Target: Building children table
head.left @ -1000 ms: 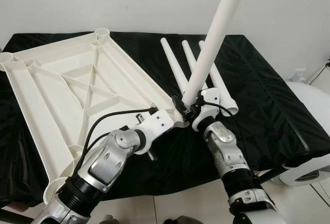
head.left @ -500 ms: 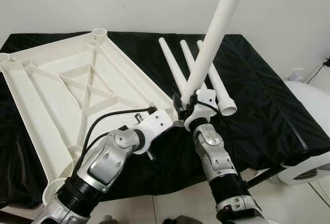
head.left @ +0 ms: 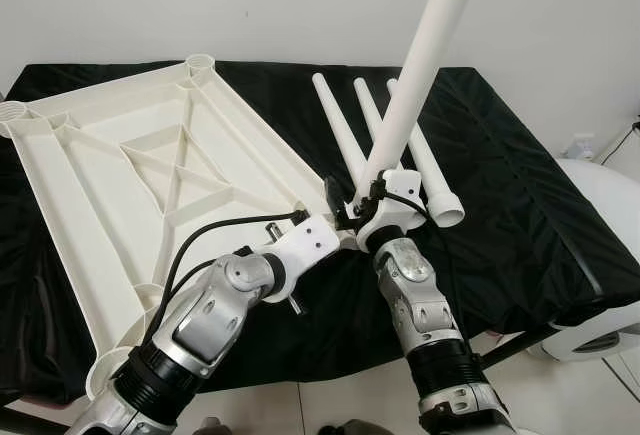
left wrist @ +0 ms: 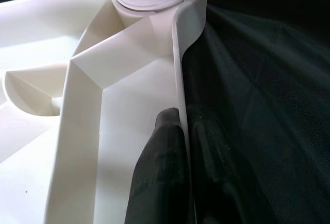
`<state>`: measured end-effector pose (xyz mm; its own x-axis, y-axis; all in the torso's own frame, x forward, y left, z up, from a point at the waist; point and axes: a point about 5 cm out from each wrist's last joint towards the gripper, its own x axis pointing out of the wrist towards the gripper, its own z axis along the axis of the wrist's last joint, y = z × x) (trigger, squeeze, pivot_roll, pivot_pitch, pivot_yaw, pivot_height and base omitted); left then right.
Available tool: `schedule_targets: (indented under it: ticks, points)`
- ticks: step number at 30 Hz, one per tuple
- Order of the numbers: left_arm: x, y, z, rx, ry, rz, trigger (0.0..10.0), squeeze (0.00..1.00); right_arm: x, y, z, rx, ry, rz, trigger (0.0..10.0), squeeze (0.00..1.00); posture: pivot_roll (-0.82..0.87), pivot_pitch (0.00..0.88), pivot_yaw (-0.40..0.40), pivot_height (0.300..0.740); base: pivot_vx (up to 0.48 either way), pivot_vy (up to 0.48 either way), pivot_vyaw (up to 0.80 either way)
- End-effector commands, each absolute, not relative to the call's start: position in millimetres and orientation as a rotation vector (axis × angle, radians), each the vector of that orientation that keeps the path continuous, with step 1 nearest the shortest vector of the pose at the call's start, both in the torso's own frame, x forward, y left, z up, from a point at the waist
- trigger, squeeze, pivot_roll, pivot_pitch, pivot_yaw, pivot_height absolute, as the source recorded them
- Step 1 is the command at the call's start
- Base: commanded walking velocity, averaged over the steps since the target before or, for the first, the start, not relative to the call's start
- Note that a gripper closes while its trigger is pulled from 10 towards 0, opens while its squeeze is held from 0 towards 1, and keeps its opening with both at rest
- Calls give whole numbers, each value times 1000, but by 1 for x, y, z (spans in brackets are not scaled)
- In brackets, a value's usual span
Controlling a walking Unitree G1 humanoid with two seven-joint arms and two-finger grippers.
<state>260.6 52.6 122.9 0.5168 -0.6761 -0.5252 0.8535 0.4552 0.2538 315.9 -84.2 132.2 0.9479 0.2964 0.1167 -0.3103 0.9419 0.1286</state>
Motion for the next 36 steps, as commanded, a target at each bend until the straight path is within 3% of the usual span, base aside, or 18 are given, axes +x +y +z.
schedule_targets:
  ticks: [1,4,5,7,8,21,36]
  points:
    - [243,33,110,496,407,-1107,10000,0,315,-92,134,148,-114,329,10000,1000,27,0,-113,740,0,0,0]
    - [244,33,111,497,406,-1107,10000,0,316,-99,134,133,-122,368,10000,1000,28,0,-113,740,0,0,0]
    - [244,33,111,498,405,-1106,10000,0,316,-103,133,121,-121,402,10000,753,27,0,-113,740,0,0,0]
    - [244,33,111,498,405,-1106,10000,0,316,-103,133,121,-121,402,10000,753,27,0,-113,740,0,0,0]
    - [244,33,111,498,405,-1106,10000,0,315,-106,132,123,-116,447,10000,0,26,0,-113,740,0,0,0]
    - [246,33,112,508,398,-1106,10000,0,317,-150,124,-20,-40,805,10000,0,30,0,-111,740,0,0,0]
    - [248,35,113,511,399,-1099,10000,0,334,-166,130,-127,-2,899,10000,0,32,0,-98,740,0,0,0]
